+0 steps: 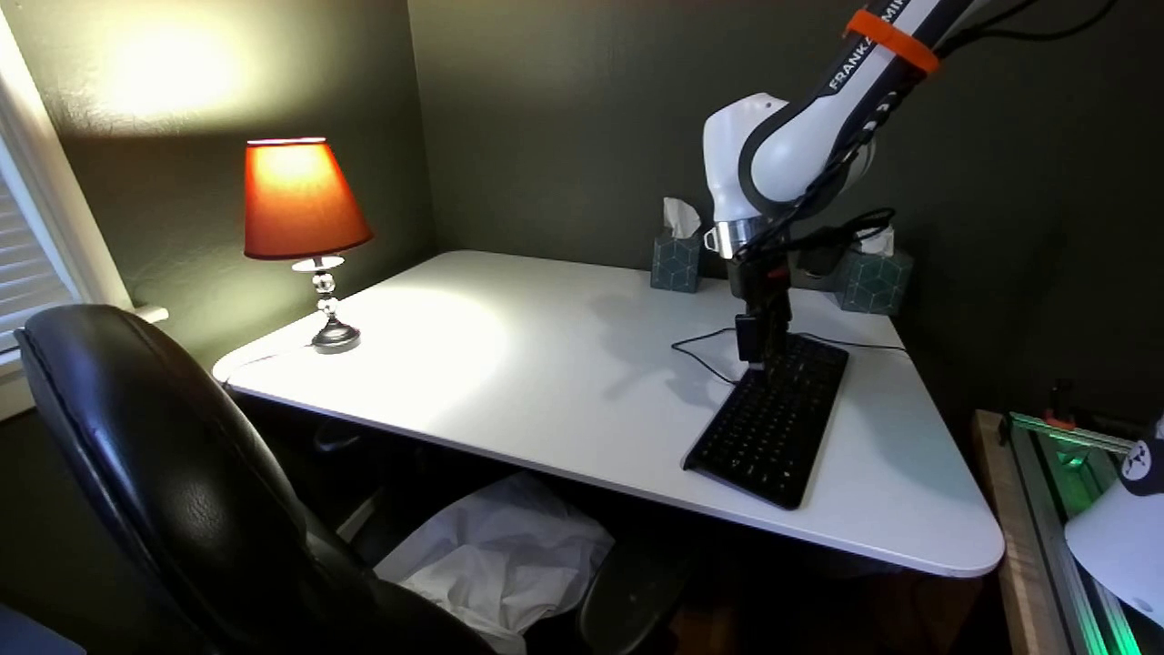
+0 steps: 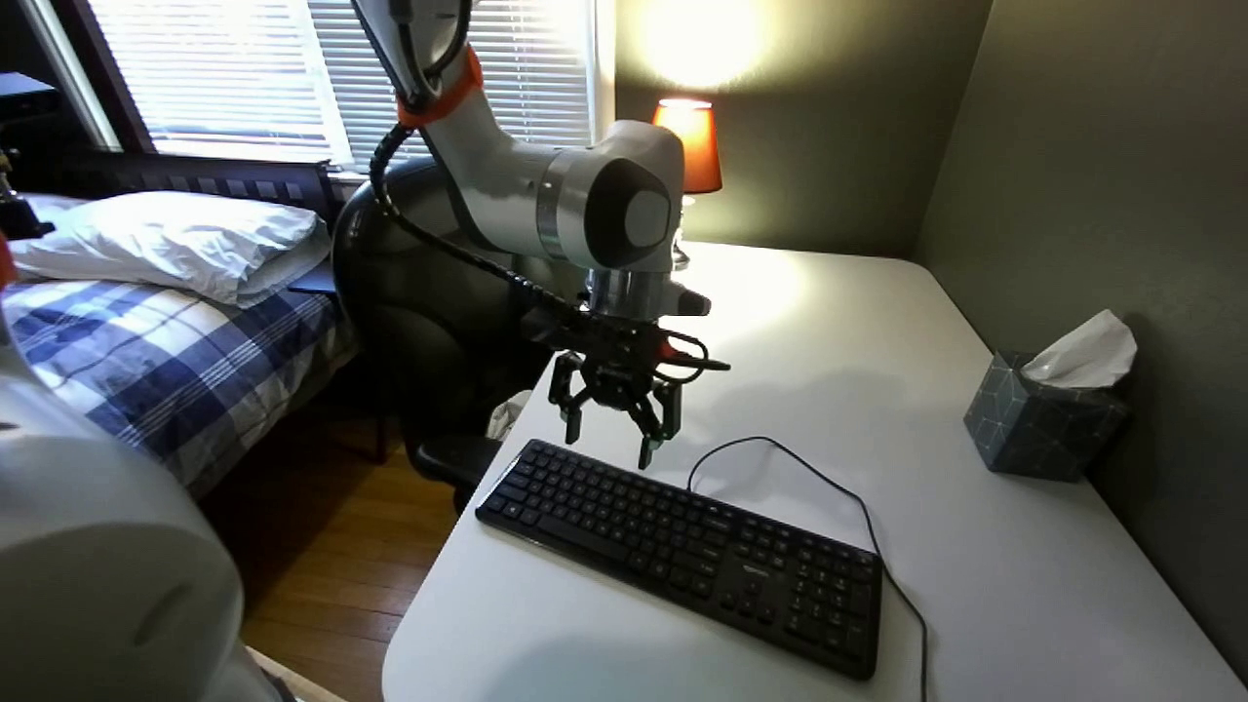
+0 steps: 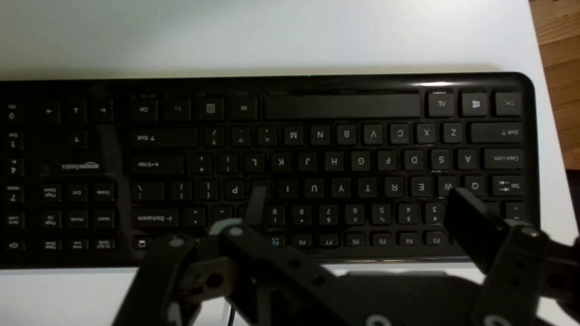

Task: Press the button on the keyboard

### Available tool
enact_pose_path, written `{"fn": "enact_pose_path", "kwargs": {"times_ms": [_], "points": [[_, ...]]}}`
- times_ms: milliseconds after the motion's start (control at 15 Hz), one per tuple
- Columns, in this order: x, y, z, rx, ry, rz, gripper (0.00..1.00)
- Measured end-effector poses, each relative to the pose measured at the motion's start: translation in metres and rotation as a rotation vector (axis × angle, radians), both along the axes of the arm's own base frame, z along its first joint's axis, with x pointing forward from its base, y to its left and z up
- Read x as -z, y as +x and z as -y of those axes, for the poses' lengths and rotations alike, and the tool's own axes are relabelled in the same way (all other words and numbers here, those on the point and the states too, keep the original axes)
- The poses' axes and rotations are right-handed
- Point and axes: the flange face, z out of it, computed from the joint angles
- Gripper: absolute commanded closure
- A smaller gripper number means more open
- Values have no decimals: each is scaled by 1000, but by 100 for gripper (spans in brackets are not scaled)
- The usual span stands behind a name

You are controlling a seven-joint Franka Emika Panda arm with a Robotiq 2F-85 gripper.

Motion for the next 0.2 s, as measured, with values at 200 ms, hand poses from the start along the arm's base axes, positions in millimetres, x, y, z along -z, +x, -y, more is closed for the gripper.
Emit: {"fn": "enact_pose_path", "kwargs": {"times_ms": [200], "points": [[-2,-1,0,1,0,4,0]]}}
